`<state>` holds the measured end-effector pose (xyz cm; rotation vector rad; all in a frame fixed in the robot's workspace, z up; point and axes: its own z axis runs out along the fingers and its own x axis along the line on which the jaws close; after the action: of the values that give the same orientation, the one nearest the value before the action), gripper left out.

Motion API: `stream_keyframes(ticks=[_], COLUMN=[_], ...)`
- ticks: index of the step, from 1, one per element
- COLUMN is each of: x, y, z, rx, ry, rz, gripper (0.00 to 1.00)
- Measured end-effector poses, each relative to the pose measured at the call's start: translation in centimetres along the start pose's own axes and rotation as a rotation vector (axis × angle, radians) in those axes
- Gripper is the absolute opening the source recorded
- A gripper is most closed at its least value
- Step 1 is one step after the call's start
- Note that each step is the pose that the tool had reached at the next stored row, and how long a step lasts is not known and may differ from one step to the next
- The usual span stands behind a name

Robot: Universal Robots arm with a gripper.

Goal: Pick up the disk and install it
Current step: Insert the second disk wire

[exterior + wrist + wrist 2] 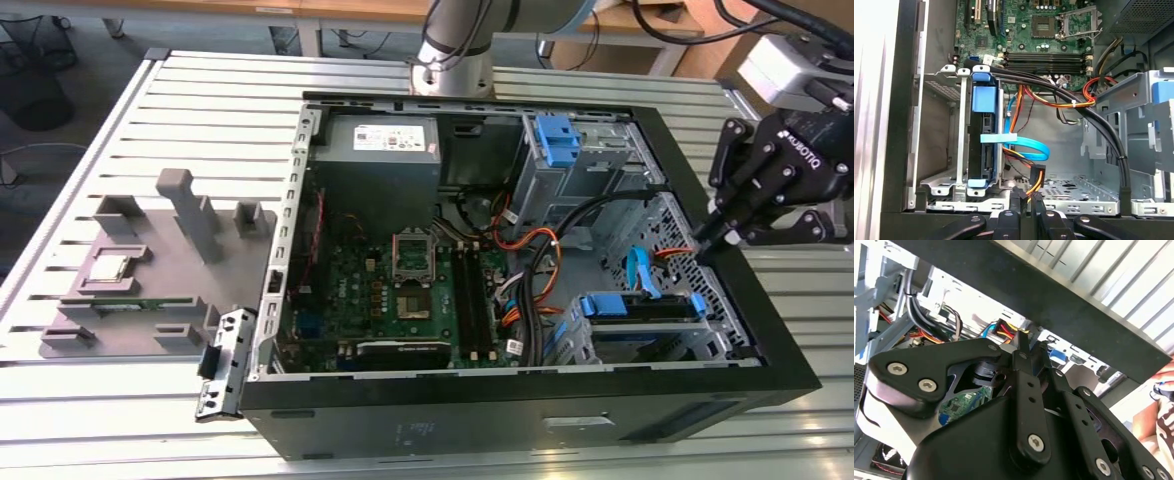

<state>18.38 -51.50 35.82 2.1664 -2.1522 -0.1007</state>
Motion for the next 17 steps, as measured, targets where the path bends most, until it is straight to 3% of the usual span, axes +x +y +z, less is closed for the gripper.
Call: stream_keyframes(ticks=[4, 8, 11, 17], x=[0.0, 0.0, -0.02, -0.14], y=[-0.29, -0.47, -0.53, -0.55], z=[0.09, 0.31, 0.43, 0.46], rx=[-0.0048, -0.0067, -0.0079, -0.0083], ry=[0.0264, 0.043, 0.048, 0.0487], rz=[0.003, 0.004, 0.005, 0.005], gripper=[0.24, 0.24, 0.24, 0.24])
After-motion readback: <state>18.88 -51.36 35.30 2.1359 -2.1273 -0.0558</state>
